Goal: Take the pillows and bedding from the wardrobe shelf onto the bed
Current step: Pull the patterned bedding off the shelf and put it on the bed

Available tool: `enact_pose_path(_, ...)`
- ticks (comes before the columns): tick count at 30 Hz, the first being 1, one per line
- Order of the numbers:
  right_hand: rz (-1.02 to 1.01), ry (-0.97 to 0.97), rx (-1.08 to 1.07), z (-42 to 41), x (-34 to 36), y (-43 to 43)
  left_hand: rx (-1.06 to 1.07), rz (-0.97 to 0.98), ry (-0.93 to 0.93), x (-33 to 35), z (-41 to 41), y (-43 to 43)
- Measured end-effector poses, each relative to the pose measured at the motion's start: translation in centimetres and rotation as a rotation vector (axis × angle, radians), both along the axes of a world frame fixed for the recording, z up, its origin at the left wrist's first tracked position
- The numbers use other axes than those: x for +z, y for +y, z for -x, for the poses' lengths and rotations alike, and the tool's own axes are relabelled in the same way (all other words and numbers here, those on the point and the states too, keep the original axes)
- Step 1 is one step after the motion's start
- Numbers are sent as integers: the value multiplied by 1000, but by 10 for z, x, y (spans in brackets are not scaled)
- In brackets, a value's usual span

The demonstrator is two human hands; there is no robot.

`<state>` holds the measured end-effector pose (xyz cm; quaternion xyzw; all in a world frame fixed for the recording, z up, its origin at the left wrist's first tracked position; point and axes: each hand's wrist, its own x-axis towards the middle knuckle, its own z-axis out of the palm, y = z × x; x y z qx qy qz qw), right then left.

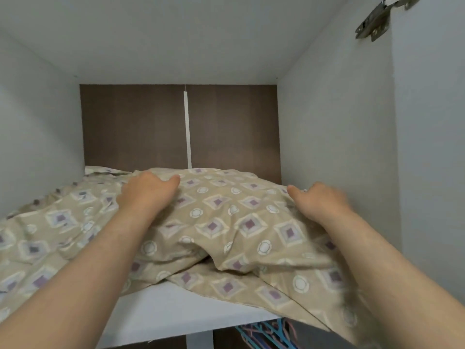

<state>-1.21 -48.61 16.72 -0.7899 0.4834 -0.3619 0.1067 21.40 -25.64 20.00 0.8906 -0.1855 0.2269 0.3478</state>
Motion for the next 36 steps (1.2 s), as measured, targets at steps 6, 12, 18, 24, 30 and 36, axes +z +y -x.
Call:
enact_pose_path(6, -189, 203, 128, -41, -20, -47, 246, -93, 176, -12, -43, -18)
enact_pose_path(12, -94, 142, 71, -67, -37, -60, 250, -39, 91, -30, -71, -30)
enact_pose_path(18, -13, -40, 128, -70, -48, -59, 105, 108, -52, -47, -84, -27)
enact_pose_path(24, 183, -277, 121, -53, -40, -32, -47, 344, -163, -55, -81, -11)
enact_pose_path(30, 420, -416, 124, -10, 20, 13, -76, 572, -294, -26, -67, 22)
enact_pose_path(36, 405, -475, 171, 39, 13, 66, -79, 627, -425, -21, -20, 80)
